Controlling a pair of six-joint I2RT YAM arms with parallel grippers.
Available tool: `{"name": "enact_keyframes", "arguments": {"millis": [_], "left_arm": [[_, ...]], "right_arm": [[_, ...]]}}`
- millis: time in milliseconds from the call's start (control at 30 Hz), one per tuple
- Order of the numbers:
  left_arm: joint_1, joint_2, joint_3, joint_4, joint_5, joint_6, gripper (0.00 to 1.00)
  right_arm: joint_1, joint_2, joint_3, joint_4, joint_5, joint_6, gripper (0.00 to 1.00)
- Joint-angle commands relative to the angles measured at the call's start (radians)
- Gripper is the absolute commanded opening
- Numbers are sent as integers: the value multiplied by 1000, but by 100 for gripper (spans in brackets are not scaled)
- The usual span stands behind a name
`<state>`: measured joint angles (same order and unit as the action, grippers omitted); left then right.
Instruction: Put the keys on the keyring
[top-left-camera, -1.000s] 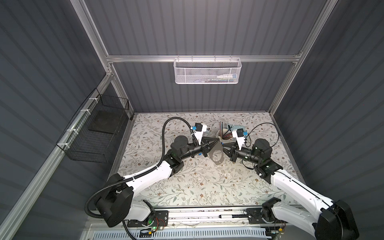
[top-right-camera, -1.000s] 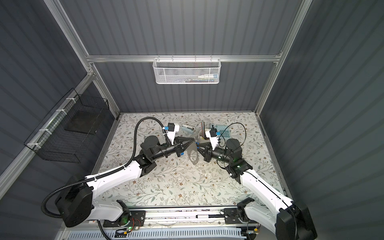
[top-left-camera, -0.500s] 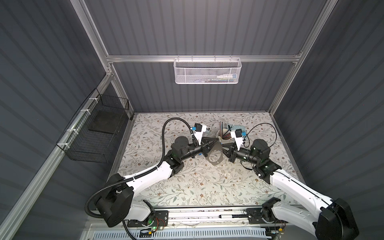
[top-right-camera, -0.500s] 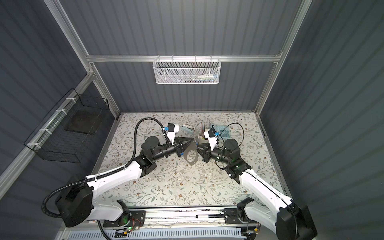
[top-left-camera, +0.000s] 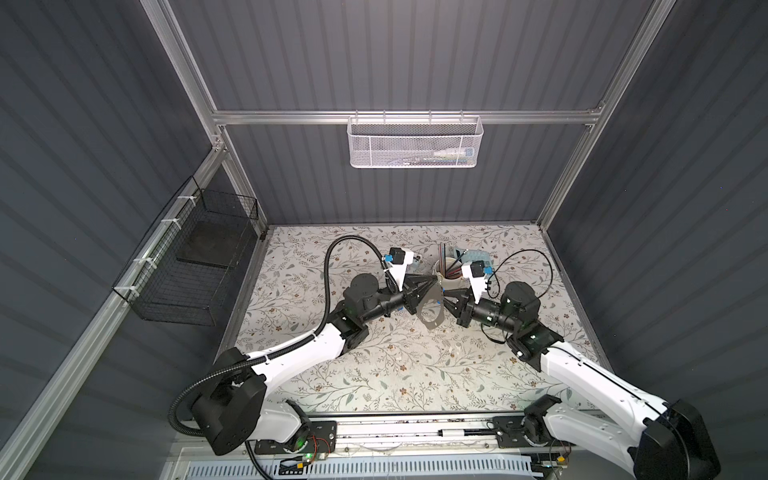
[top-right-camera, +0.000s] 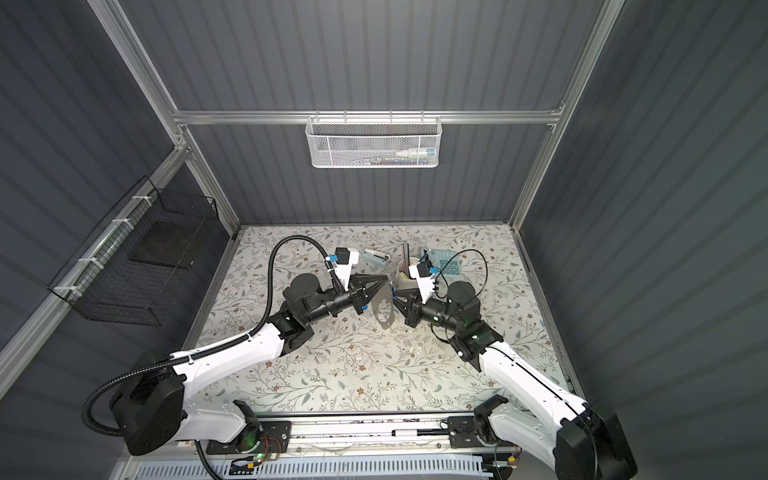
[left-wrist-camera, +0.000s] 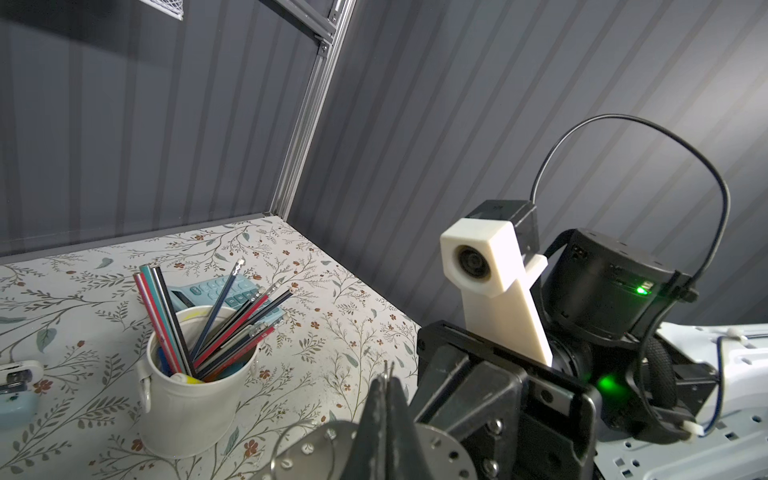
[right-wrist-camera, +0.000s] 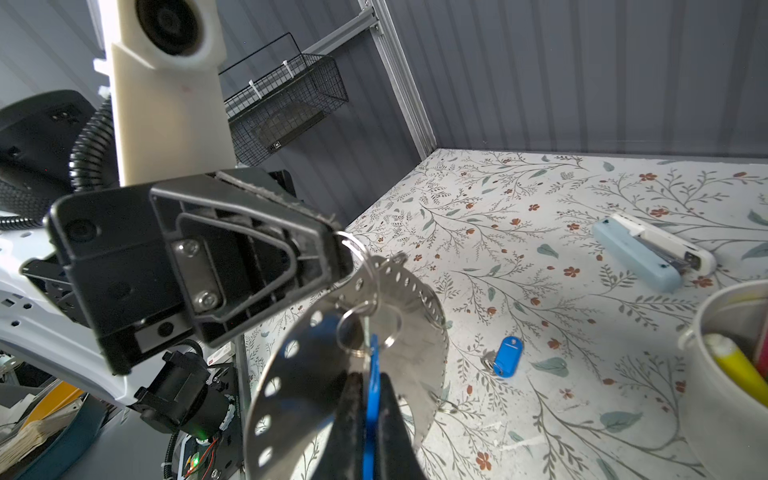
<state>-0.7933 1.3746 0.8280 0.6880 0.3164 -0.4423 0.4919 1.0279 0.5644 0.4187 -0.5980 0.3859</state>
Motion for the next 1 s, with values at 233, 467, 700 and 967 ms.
{"name": "enact_keyframes", "arguments": {"millis": [233, 467, 700, 967], "left_arm": [[1, -57, 49, 82, -65, 46, 0], [0, -41, 42, 134, -87, 34, 0], [1, -11, 29, 185, -81, 0, 0], [0, -21, 13, 172, -71, -4, 0]], "right_arm": [[23, 2, -32, -49, -17, 17, 0], [31, 16, -22, -52, -12, 22, 0], [36, 2, -18, -80, -2, 10, 6], [36, -47, -15, -111, 50, -24, 19]]}}
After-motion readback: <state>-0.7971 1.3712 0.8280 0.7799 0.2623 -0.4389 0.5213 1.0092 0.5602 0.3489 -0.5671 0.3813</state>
